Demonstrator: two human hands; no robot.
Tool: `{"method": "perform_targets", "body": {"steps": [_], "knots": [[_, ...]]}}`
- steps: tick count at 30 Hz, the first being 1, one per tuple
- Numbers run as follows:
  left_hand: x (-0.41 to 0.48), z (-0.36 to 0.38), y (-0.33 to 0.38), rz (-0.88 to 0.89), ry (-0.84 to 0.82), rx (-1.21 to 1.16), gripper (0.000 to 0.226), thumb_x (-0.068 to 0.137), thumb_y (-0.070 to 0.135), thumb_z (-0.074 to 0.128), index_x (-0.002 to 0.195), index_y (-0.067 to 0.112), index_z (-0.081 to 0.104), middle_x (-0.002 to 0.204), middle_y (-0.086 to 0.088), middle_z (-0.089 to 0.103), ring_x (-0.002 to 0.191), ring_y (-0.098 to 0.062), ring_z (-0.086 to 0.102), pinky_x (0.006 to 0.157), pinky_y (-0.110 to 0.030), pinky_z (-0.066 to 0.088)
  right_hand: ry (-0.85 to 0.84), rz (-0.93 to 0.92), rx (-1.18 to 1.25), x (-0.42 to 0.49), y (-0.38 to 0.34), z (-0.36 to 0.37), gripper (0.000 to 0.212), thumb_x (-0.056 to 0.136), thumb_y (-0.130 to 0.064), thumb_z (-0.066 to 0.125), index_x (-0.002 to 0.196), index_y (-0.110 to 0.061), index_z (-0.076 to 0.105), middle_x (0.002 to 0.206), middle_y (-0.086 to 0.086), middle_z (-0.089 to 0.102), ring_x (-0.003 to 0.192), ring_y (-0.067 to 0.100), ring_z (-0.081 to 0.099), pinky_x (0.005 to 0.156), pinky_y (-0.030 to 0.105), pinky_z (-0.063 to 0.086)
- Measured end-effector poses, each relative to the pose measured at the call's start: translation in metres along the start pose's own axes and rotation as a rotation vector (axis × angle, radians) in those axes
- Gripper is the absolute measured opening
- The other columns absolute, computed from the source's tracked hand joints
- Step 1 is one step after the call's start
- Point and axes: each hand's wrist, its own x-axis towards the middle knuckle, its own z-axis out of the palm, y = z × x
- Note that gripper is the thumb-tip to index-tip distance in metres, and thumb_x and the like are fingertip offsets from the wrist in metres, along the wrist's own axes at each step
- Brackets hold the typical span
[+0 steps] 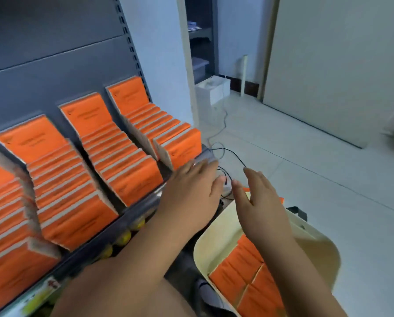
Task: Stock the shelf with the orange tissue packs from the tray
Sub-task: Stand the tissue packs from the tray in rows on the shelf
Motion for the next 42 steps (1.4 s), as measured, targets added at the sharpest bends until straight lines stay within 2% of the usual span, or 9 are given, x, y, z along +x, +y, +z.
{"method": "perform_targets", "body": {"steps": [2, 8, 16, 21, 27, 32, 36, 38, 42], "knots": [[0.008, 0.021, 0.018, 0.0, -0.086, -0.037, 0.036, 0.108, 0.039, 0.036, 0.129, 0.019, 0.058, 0.131, -0.002, 0.064, 0.125, -0.026, 0.053, 0.099, -0.043, 0.044, -0.017, 0.097, -0.014, -0.004, 0.033, -0.004, 0.053, 0.104, -0.051, 0.041, 0.149, -0.022, 0.046, 0.152, -0.002, 0.047, 0.141, 0.018, 0.039, 0.108, 0.036, 0.036], [0.022, 0.098, 0.053, -0.007, -0.384, -0.091, 0.039, 0.108, 0.044, 0.03, 0.133, 0.024, 0.054, 0.127, -0.001, 0.062, 0.115, -0.024, 0.056, 0.09, -0.043, 0.051, -0.11, 0.363, -0.062, -0.022, 0.122, -0.002, 0.048, 0.105, -0.046, 0.039, 0.142, -0.019, 0.051, 0.139, 0.005, 0.056, 0.128, 0.027, 0.053, 0.094, 0.04, 0.045], [0.044, 0.194, 0.05, -0.267, -0.721, -0.219, 0.043, 0.107, 0.039, 0.031, 0.137, 0.014, 0.051, 0.12, -0.007, 0.061, 0.105, -0.026, 0.058, 0.092, -0.041, 0.049, -0.331, 0.63, -0.133, -0.046, 0.199, 0.054, 0.038, 0.099, -0.04, 0.042, 0.117, -0.011, 0.057, 0.121, 0.011, 0.059, 0.114, 0.033, 0.056, 0.093, 0.043, 0.049], [0.049, 0.25, 0.037, -0.431, -0.802, -0.236, 0.043, 0.108, 0.026, 0.034, 0.143, 0.006, 0.049, 0.14, -0.015, 0.055, 0.105, -0.026, 0.05, 0.086, -0.032, 0.039, -0.385, 0.781, -0.055, -0.04, 0.231, 0.086, 0.05, 0.102, -0.033, 0.044, 0.143, -0.006, 0.048, 0.14, 0.017, 0.056, 0.128, 0.036, 0.053, 0.097, 0.038, 0.045], [0.038, 0.341, 0.023, -0.432, -0.897, -0.242, 0.035, 0.106, 0.019, 0.044, 0.133, 0.003, 0.059, 0.137, -0.019, 0.059, 0.119, -0.035, 0.059, 0.082, -0.031, 0.04, -0.225, 0.978, 0.188, -0.015, 0.255, 0.121, 0.025, 0.096, -0.017, 0.047, 0.108, -0.007, 0.066, 0.106, 0.015, 0.067, 0.103, 0.035, 0.062, 0.088, 0.038, 0.051], [0.032, 0.389, 0.017, -0.448, -0.876, -0.315, 0.029, 0.102, 0.013, 0.053, 0.128, 0.002, 0.061, 0.132, -0.019, 0.062, 0.124, -0.035, 0.059, 0.089, -0.03, 0.044, -0.163, 1.12, 0.337, -0.002, 0.272, 0.146, 0.03, 0.097, -0.013, 0.053, 0.122, -0.001, 0.065, 0.1, 0.01, 0.066, 0.09, 0.029, 0.065, 0.065, 0.025, 0.045], [0.032, 0.422, -0.001, -0.525, -0.789, -0.336, 0.032, 0.089, 0.025, 0.065, 0.115, 0.009, 0.073, 0.119, -0.017, 0.071, 0.112, -0.036, 0.067, 0.093, -0.04, 0.055, -0.208, 1.136, 0.18, 0.003, 0.284, 0.162, 0.031, 0.096, -0.013, 0.053, 0.121, 0.0, 0.066, 0.126, 0.019, 0.067, 0.118, 0.036, 0.062, 0.081, 0.028, 0.045], [0.033, 0.442, -0.011, -0.575, -0.728, -0.329, 0.04, 0.078, 0.036, 0.067, 0.11, 0.012, 0.075, 0.113, -0.013, 0.072, 0.107, -0.033, 0.069, 0.089, -0.044, 0.059, -0.25, 1.116, 0.052, 0.006, 0.284, 0.169, 0.032, 0.095, -0.014, 0.053, 0.12, 0.001, 0.067, 0.127, 0.021, 0.067, 0.121, 0.036, 0.061, 0.089, 0.03, 0.047], [0.03, 0.483, -0.021, -0.597, -0.798, -0.3, 0.048, 0.072, 0.035, 0.057, 0.112, 0.013, 0.072, 0.114, -0.014, 0.071, 0.108, -0.033, 0.069, 0.088, -0.042, 0.059, -0.335, 1.088, -0.043, 0.013, 0.281, 0.181, 0.032, 0.097, -0.016, 0.051, 0.12, 0.0, 0.067, 0.13, 0.02, 0.066, 0.123, 0.034, 0.061, 0.089, 0.03, 0.049]]}}
